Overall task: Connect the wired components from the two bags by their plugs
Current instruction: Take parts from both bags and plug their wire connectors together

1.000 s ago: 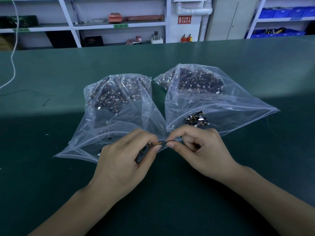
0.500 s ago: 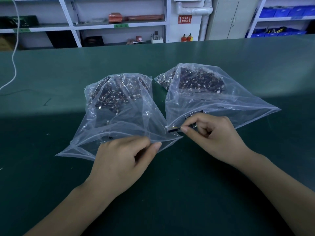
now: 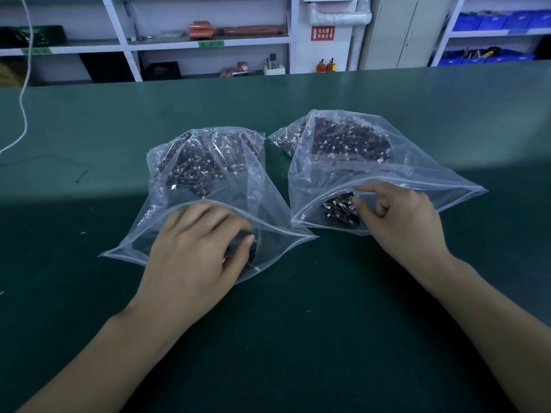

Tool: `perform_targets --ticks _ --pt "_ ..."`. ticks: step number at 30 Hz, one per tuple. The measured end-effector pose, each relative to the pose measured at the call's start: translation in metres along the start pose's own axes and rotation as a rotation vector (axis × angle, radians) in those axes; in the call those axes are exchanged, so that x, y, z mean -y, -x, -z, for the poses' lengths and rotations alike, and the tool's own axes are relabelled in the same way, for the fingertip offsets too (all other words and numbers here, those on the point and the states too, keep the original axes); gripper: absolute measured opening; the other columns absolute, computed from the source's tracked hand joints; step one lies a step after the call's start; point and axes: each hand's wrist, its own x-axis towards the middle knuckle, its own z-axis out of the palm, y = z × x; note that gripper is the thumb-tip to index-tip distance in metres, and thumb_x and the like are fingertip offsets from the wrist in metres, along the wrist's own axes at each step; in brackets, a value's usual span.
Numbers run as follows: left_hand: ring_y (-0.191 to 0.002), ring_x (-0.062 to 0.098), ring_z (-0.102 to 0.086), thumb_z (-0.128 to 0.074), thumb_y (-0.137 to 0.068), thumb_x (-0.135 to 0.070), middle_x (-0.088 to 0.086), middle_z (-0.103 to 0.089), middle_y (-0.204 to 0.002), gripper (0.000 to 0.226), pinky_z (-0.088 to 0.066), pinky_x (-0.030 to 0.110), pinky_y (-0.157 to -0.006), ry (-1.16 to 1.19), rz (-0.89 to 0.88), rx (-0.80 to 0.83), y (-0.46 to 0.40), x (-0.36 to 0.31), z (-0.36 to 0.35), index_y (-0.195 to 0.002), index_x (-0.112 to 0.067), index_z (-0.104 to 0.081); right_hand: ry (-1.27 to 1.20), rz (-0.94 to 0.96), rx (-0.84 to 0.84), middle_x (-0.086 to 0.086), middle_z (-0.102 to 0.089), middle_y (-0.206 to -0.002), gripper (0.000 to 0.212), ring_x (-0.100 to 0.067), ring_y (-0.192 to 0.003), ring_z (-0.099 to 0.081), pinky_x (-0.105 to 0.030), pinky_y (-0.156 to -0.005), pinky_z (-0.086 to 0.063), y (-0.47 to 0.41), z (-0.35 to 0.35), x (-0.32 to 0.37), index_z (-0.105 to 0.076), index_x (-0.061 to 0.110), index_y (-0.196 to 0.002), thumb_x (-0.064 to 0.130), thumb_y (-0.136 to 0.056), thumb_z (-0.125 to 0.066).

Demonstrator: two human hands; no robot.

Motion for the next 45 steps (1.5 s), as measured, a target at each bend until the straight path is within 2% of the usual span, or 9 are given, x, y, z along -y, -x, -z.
perform_targets --ticks 3,6,9,16,20,26,33,38,45 --pt "-0.115 0.024 -0.062 -0.062 -0.104 -0.039 -0.009 -0.069 -0.114 0.022 -0.04 0.041 -0.103 -0.067 0.08 0.119 0.002 0.003 -0.001 -0.116 -0.027 -0.075 -0.077 0.029 -0.028 0.007 -0.046 -0.052 0.013 -0.015 -0.049 -0.041 -0.029 -0.056 -0.04 0.002 -0.001 0.006 -0.078 0.031 -0.106 0.021 -0.098 -0.073" --pt "-0.104 0.024 -0.069 -0.065 -0.095 -0.056 -0.008 -0.072 -0.105 0.032 -0.051 0.043 -0.093 -0.112 0.166 0.212 0.003 0.003 0.001 -0.105 -0.028 -0.078 -0.142 0.067 -0.042 0.008 -0.044 -0.053 0.011 -0.015 -0.049 -0.036 -0.031 -0.057 -0.044 0.005 -0.004 0.012 -0.079 0.028 -0.099 0.018 -0.098 -0.073" --pt "-0.095 0.022 -0.071 -0.067 -0.093 -0.056 -0.01 -0.073 -0.097 0.03 -0.054 0.041 -0.085 -0.086 0.161 0.232 0.002 0.001 0.005 -0.097 -0.029 -0.079 -0.181 0.085 -0.025 0.006 -0.04 -0.052 0.012 -0.015 -0.05 -0.037 -0.03 -0.059 -0.044 0.01 -0.006 0.017 -0.079 0.027 -0.099 0.017 -0.098 -0.072" --pt "-0.094 0.019 -0.067 -0.068 -0.092 -0.057 -0.015 -0.067 -0.089 0.027 -0.054 0.042 -0.09 -0.02 0.118 0.226 -0.001 -0.006 0.009 -0.087 -0.032 -0.076 -0.247 0.153 -0.073 0.007 -0.033 -0.05 0.012 -0.013 -0.049 -0.036 -0.026 -0.058 -0.041 0.014 -0.007 0.027 -0.079 0.023 -0.102 0.013 -0.098 -0.073" --pt "-0.094 0.023 -0.071 -0.079 -0.089 -0.037 -0.013 -0.073 -0.088 0.009 -0.057 0.045 -0.089 -0.021 0.097 0.229 0.0 -0.006 0.008 -0.089 -0.029 -0.08 -0.267 0.19 -0.07 0.006 -0.033 -0.051 0.013 -0.014 -0.049 -0.034 -0.034 -0.056 -0.045 0.017 -0.009 0.032 -0.079 0.021 -0.103 0.011 -0.098 -0.072" --pt "-0.086 0.024 -0.071 -0.079 -0.089 -0.023 -0.01 -0.073 -0.083 0.005 -0.059 0.044 -0.081 -0.025 0.099 0.183 0.001 -0.007 0.008 -0.085 -0.025 -0.078 -0.311 0.218 -0.057 0.005 -0.033 -0.052 0.012 -0.016 -0.049 -0.036 -0.028 -0.056 -0.04 0.02 -0.011 0.037 -0.08 0.02 -0.103 0.011 -0.099 -0.072" --pt "-0.093 0.022 -0.071 -0.084 -0.087 -0.031 -0.012 -0.074 -0.092 0.009 -0.057 0.043 -0.085 0.072 0.113 0.219 0.001 -0.007 0.006 -0.093 -0.028 -0.079 -0.346 0.277 -0.024 0.005 -0.033 -0.053 0.013 -0.016 -0.049 -0.037 -0.035 -0.054 -0.044 0.023 -0.015 0.039 -0.079 0.022 -0.105 0.012 -0.1 -0.072" --pt "-0.108 0.017 -0.066 -0.081 -0.091 -0.032 -0.017 -0.073 -0.105 0.016 -0.05 0.038 -0.1 0.196 0.18 0.24 0.002 -0.003 0.002 -0.108 -0.032 -0.082 -0.369 0.3 -0.018 0.007 -0.032 -0.054 0.011 -0.016 -0.049 -0.036 -0.03 -0.052 -0.04 0.024 -0.015 0.041 -0.079 0.022 -0.106 0.017 -0.101 -0.07" --pt "-0.085 0.014 -0.066 -0.089 -0.079 -0.026 -0.015 -0.067 -0.09 0.017 -0.042 0.025 -0.076 0.195 0.136 0.173 0.005 -0.008 0.003 -0.091 -0.029 -0.077 -0.38 0.332 0.0 0.007 -0.031 -0.054 0.012 -0.016 -0.047 -0.036 -0.039 -0.051 -0.043 0.026 -0.015 0.042 -0.079 0.021 -0.107 0.017 -0.101 -0.07"
